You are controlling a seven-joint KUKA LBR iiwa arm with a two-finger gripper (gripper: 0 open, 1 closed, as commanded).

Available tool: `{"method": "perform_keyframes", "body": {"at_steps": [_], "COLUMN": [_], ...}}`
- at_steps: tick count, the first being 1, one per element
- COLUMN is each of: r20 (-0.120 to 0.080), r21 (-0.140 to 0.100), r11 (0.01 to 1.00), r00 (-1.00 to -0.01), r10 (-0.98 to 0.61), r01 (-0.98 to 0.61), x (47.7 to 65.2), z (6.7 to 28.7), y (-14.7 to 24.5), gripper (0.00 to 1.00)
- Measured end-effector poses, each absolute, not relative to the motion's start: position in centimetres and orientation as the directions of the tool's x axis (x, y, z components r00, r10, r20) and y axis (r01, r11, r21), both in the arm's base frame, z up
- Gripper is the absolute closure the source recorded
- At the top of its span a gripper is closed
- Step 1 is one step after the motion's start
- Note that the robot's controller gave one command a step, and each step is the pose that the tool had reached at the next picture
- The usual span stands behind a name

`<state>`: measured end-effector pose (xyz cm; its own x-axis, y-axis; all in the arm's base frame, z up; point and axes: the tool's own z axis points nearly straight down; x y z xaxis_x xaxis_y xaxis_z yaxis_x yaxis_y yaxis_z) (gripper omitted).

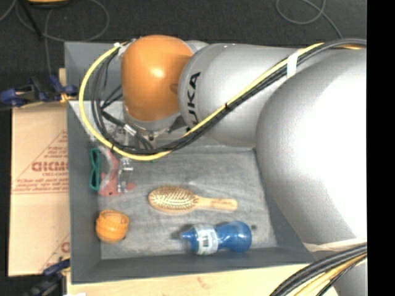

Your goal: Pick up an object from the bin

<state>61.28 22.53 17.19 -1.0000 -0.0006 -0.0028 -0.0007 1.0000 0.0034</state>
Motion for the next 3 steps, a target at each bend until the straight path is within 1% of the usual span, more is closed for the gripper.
{"method": "perform_keyframes", "body": {"at_steps": [1, 2, 3], "r20": [-0.009, -0.005, -0.007], "r21": [0.006, 0.0, 0.006], "r11": [0.998, 1.0, 0.992], "r00": [-0.998, -1.0, -0.992], "r10": [0.059, 0.022, 0.127], "r01": [0.059, 0.022, 0.127], "x": [61.7, 62.5, 62.3], "z": [13.2, 8.6, 6.9], "y": [22.4, 21.8, 21.6], "gripper": [0.0, 0.0, 0.0]}}
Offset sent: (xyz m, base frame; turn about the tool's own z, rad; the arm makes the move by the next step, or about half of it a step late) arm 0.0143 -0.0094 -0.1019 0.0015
